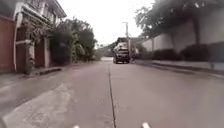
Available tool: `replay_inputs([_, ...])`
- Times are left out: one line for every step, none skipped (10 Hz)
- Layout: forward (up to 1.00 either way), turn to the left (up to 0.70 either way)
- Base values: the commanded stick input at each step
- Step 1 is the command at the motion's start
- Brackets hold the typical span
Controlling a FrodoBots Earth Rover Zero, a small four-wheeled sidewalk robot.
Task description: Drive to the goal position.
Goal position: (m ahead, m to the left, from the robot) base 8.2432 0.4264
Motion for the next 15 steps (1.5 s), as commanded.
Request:
replay_inputs([0.85,0.01])
replay_inputs([0.85,0.01])
replay_inputs([0.85,0.01])
replay_inputs([0.85,0.01])
replay_inputs([0.85,0.01])
replay_inputs([0.85,-0.01])
replay_inputs([0.85,-0.3])
replay_inputs([0.85,-0.33])
replay_inputs([0.85,-0.2])
replay_inputs([0.85,0.01])
replay_inputs([0.85,0.01])
replay_inputs([0.85,0.01])
replay_inputs([0.85,0.01])
replay_inputs([0.85,0.01])
replay_inputs([0.85,0.01])
